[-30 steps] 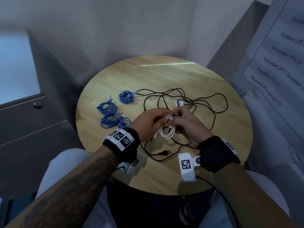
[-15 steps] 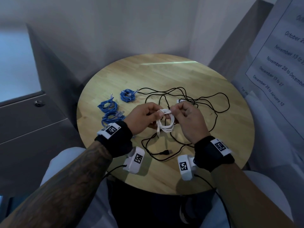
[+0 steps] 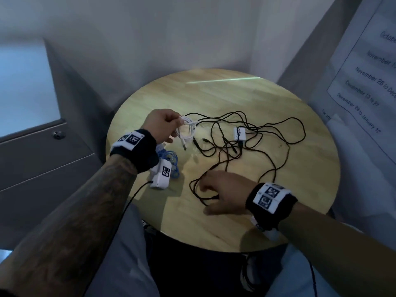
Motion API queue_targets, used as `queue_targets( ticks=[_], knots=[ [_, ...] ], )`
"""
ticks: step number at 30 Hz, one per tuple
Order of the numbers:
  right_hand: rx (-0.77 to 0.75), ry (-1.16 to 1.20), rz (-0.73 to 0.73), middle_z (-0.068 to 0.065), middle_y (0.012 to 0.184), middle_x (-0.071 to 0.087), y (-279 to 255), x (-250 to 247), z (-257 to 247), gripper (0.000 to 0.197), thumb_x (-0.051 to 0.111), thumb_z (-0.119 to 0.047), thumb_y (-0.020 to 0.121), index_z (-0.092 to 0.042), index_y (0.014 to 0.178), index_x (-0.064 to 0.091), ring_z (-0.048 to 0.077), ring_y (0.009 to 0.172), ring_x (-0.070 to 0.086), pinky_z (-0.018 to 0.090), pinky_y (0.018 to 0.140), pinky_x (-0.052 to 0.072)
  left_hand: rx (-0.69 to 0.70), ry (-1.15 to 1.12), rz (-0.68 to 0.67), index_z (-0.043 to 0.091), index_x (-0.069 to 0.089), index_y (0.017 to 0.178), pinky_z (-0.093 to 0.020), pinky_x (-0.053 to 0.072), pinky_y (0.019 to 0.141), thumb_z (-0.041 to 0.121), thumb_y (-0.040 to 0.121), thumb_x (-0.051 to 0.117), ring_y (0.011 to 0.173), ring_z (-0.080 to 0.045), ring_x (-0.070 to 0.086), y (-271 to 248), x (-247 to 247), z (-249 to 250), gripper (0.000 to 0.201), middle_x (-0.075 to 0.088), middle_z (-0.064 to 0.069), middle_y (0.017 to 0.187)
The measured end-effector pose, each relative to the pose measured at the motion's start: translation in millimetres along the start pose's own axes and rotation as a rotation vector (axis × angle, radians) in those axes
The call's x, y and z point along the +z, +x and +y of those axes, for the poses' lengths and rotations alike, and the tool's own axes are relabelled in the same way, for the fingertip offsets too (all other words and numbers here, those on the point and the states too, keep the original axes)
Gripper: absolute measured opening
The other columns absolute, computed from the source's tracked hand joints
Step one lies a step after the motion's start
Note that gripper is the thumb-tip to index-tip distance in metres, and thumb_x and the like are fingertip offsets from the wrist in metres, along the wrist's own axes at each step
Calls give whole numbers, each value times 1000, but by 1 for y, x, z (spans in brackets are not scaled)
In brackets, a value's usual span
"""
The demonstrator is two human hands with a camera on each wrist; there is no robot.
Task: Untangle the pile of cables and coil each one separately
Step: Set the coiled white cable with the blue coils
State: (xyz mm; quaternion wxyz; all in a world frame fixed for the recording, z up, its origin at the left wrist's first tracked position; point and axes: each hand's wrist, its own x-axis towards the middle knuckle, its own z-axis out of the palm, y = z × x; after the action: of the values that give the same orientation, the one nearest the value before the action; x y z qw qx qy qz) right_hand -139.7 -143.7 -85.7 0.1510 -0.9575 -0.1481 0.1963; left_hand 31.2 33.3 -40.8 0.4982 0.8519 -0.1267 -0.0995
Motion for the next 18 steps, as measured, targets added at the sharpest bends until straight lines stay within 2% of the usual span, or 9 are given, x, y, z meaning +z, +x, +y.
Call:
queue_targets(
  ticks=[2, 5, 9, 13, 15, 18],
  knots=[
    [12, -36, -7, -7, 95, 53, 6, -1, 6, 24, 68, -44, 85, -27, 92, 52, 18, 85, 51, 32, 67, 41, -22, 112, -35, 10, 67, 104, -32, 58, 54, 20, 96, 61, 62, -16, 63, 12, 0, 0, 15, 66, -2, 74],
    [192, 9, -4, -5, 81, 54, 6, -15, 27, 18, 67, -32, 88, -24, 82, 53, 21, 80, 54, 30, 58, 35, -73, 271, -104, 8, 69, 102, -29, 55, 54, 23, 96, 60, 66, -18, 65, 28, 4, 0, 19, 68, -6, 75],
    [346, 6, -8, -1, 89, 57, 1, -20, 44, 13, 60, -23, 91, -25, 82, 50, 23, 85, 56, 29, 63, 38, -188, 340, -192, 7, 69, 102, -35, 58, 59, 24, 95, 63, 70, -23, 67, 37, 15, 1, 19, 69, -11, 81],
    [417, 122, 28, -3, 84, 53, -2, -27, 50, 20, 56, -34, 92, -26, 76, 46, 19, 79, 53, 30, 64, 39, -243, 419, -241, 5, 65, 103, -44, 61, 70, 21, 96, 61, 77, -27, 70, 37, 27, 2, 19, 69, -14, 86],
    [425, 193, 79, -4, 84, 54, -4, -33, 52, 22, 54, -38, 93, -26, 77, 47, 14, 76, 51, 31, 66, 41, -231, 456, -221, 2, 67, 104, -45, 61, 71, 18, 96, 61, 80, -30, 71, 42, 31, 6, 19, 71, -17, 89],
    [417, 243, 91, -4, 87, 56, -9, -36, 53, 19, 56, -38, 92, -25, 80, 50, 16, 81, 54, 33, 71, 44, -230, 445, -223, 3, 67, 104, -43, 61, 70, 16, 95, 62, 76, -27, 72, 46, 35, 15, 17, 72, -17, 87]
  ],
)
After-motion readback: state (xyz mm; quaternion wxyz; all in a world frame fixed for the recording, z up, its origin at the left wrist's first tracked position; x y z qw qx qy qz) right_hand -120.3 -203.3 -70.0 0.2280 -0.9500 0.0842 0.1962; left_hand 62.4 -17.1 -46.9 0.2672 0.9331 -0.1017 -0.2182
